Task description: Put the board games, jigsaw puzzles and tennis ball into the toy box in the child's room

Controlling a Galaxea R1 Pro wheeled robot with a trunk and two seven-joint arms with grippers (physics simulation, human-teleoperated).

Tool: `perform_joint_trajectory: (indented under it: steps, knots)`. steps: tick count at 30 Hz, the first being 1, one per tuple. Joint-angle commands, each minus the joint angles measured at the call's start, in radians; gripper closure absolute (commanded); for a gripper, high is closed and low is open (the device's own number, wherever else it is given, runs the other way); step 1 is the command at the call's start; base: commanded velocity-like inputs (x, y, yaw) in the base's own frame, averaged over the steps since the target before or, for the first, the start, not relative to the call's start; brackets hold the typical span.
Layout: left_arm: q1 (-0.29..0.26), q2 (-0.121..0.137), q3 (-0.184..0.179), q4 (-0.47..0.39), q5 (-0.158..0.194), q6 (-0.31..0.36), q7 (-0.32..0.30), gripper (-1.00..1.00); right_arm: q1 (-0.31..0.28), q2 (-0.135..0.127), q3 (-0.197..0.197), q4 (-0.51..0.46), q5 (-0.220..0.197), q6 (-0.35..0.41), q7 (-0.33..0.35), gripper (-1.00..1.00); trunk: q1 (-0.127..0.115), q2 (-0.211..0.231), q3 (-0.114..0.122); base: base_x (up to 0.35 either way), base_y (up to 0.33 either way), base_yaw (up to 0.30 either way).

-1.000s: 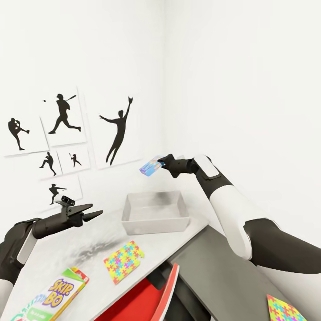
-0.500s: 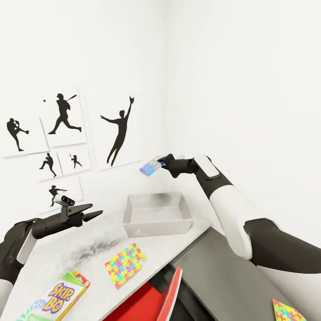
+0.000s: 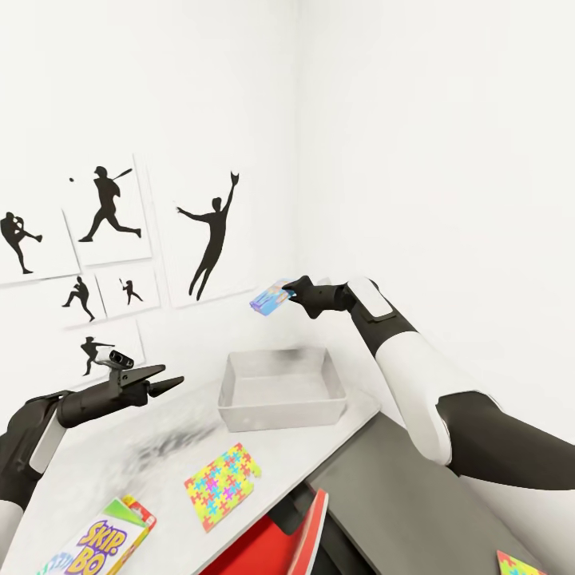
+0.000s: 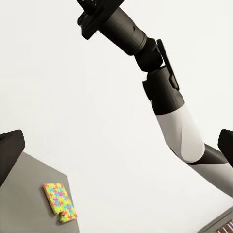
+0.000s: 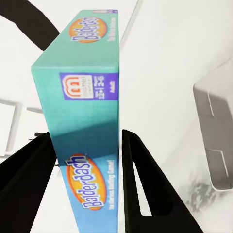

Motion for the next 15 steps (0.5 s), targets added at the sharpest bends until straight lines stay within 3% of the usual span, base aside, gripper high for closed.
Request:
perform_joint_trajectory:
  steps: [1,15]
  knots:
    - [0.0,0.001,0.0,0.0,0.0,0.011,-0.004,-1.0,0.0,0.0,0.001,-0.001,-0.011,-0.001,-0.01,1.0,0.0,-0.001,0.0,0.015,0.0,0.0]
    - [0.001,0.007,0.0,0.007,0.005,0.011,-0.004,-1.0,0.0,0.0,0.001,-0.003,-0.011,0.0,-0.01,1.0,0.0,-0.001,0.0,0.002,0.0,0.0]
